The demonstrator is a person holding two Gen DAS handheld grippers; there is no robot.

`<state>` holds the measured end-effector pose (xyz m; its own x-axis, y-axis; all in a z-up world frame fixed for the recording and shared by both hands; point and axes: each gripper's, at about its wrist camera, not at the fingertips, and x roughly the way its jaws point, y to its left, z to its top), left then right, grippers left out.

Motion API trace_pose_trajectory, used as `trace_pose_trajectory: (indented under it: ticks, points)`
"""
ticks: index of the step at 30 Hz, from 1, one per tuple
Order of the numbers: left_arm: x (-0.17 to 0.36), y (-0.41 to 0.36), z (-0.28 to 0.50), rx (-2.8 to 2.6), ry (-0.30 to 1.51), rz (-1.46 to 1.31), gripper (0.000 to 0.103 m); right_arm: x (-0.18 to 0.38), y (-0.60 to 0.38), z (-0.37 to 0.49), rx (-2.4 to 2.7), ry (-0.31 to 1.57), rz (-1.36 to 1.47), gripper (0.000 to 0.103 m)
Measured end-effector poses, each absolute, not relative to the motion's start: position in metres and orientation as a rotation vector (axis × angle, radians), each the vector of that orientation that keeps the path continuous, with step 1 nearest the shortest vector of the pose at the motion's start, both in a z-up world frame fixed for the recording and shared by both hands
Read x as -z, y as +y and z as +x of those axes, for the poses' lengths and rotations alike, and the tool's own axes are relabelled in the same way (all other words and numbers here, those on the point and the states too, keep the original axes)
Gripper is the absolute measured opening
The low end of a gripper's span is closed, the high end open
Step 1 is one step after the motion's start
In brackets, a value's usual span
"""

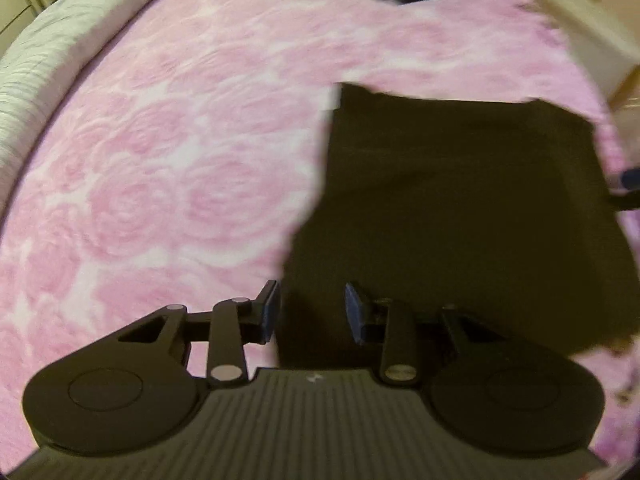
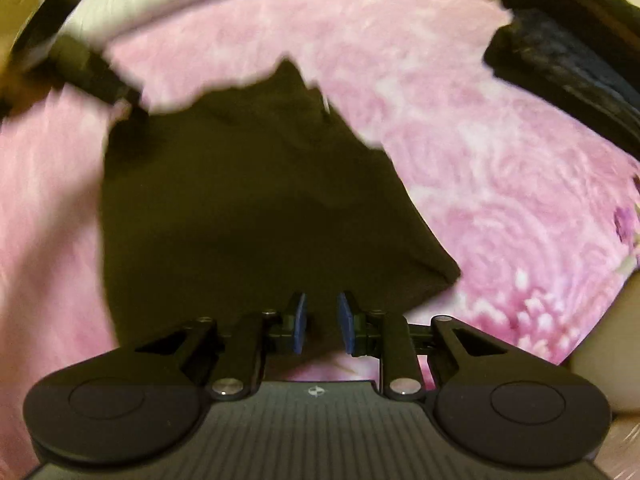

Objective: Fold clothes

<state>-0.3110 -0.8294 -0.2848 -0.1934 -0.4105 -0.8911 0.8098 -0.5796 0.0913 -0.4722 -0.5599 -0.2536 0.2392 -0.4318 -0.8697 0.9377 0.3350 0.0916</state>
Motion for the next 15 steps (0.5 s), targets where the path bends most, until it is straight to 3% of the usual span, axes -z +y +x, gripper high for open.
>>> trace_pose_trajectory:
  ticks: [4,8,15]
  points:
    - [0.317,-0.804,-0.319,1.907,0.507,1.283,0.031,0.242,-0.552,-0.421,1.052,0.736,0.755,0.024]
    - [0.343,-0.807,-0.3,1.906,0.559,1.252,0.038,0.264,-0.543,-0.381,1.017,0.803,0.701,0.024]
    - [0.329,-0.799,-0.298,1.858,0.518,1.249,0.038,0.294,-0.505,-0.405,1.082,0.927,0.732,0.024]
